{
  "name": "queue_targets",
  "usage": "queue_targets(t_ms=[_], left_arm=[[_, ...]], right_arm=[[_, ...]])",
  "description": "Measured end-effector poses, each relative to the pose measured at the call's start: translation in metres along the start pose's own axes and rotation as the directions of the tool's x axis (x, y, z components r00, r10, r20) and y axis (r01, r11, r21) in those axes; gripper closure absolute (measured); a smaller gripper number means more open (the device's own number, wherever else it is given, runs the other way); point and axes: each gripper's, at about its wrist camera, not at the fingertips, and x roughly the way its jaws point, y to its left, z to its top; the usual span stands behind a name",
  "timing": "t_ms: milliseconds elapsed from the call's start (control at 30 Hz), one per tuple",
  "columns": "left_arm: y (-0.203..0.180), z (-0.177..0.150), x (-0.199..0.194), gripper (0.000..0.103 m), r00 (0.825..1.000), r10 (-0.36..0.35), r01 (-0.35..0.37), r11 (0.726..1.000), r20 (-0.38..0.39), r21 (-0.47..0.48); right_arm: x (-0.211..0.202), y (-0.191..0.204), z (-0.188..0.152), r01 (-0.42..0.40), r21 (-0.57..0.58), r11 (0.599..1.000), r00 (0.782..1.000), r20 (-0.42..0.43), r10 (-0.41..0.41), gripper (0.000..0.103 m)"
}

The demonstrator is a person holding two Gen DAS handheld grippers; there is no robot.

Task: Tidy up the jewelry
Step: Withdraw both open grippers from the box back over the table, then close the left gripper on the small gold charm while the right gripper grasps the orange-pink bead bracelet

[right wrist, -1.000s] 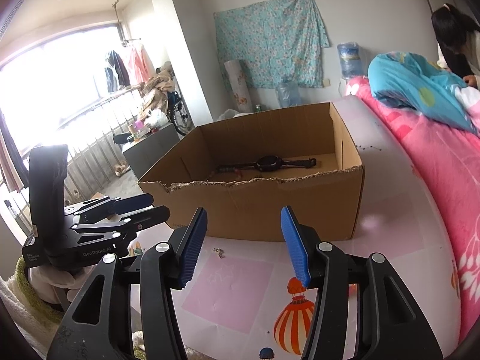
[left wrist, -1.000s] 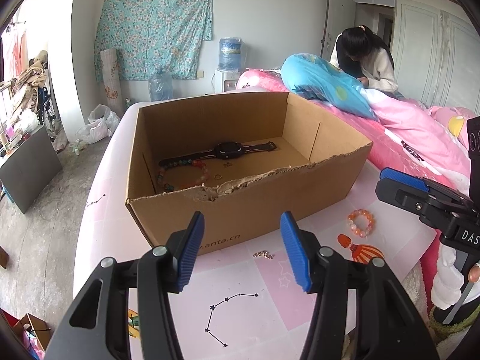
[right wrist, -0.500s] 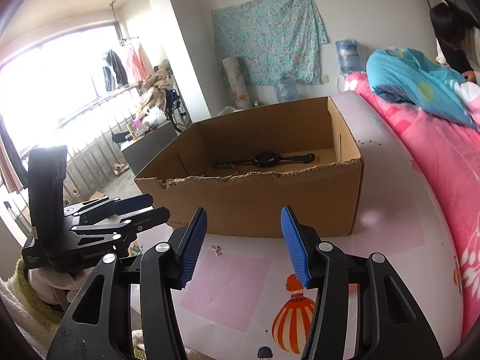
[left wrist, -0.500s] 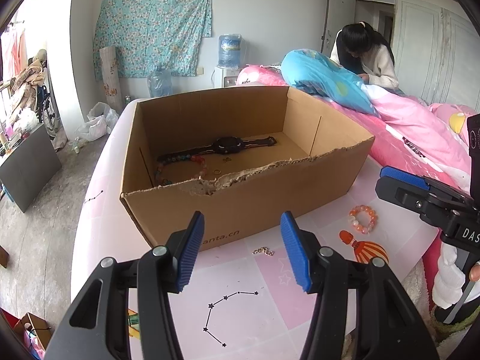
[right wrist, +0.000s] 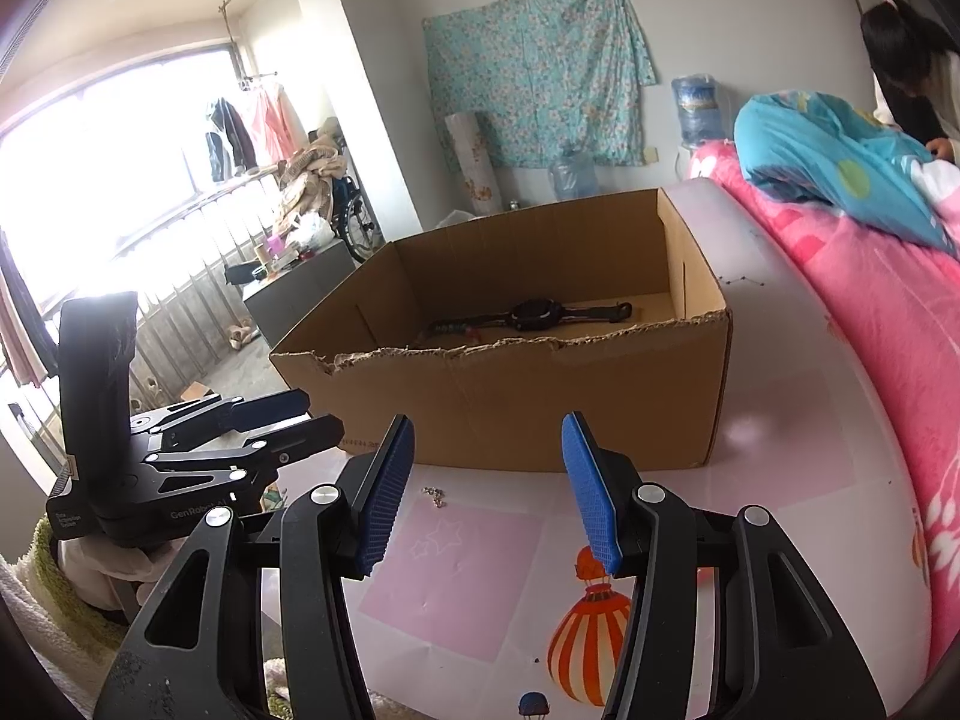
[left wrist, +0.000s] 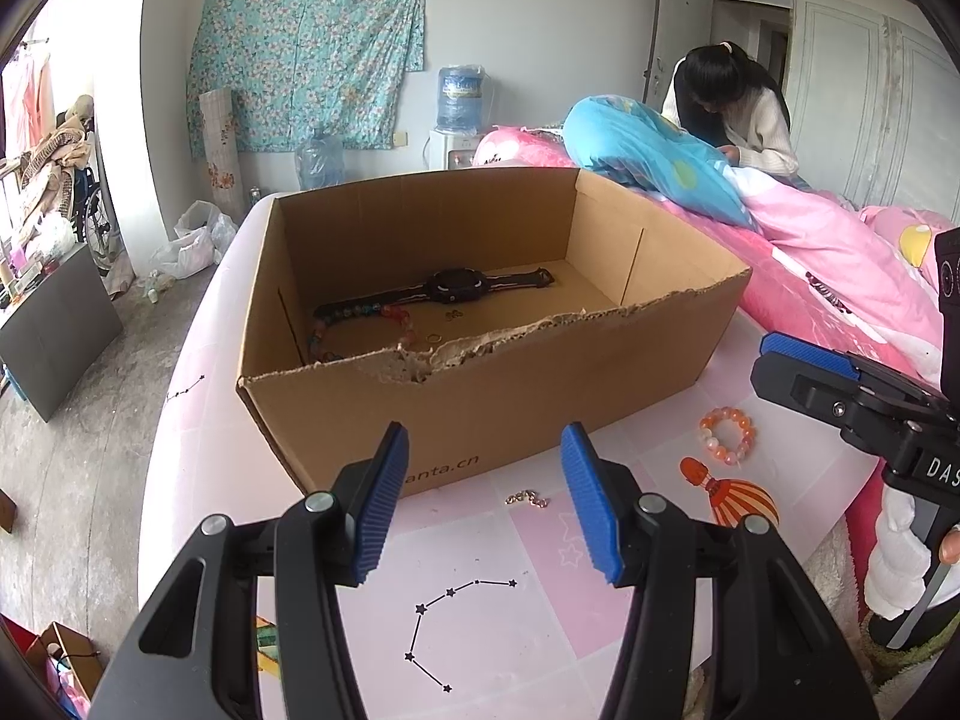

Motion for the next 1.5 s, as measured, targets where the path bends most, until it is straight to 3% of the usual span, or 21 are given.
queue_targets(t_ms=[300,633,1033,1300,1500], left_arm=[[0.003,-0.004,0.006,0.052,1.000,0.001,-0.001,1.000,-0.015,-0.003],[-0.005,-0.020,0.028,0.052,0.998,0.033,-0.030,0.997,-0.058,0.065],[-0.029,-0.029,0.068,0.059,0.990,-0.030,0.054,0.983,-0.136,0.176],[-0.028,-0.029,0.087,0.075,0.986,-0.040,0.068,0.984,-0.164,0.165],[-0.028,-0.031,0.088,0.097,0.987,-0.044,0.074,0.979,-0.154,0.191]], right_arm=[[0.003,-0.004,-0.008,0.016,0.004,1.000,1.000,-0.022,-0.016,0.054],[0.015,-0.020,-0.039,0.054,0.041,0.998,0.988,-0.147,-0.047,0.054],[0.026,-0.011,-0.052,0.052,0.050,0.997,0.973,-0.228,-0.039,0.054],[0.031,-0.014,-0.048,0.057,0.060,0.997,0.970,-0.240,-0.041,0.054],[0.030,-0.015,-0.049,0.068,0.067,0.995,0.969,-0.243,-0.050,0.054]])
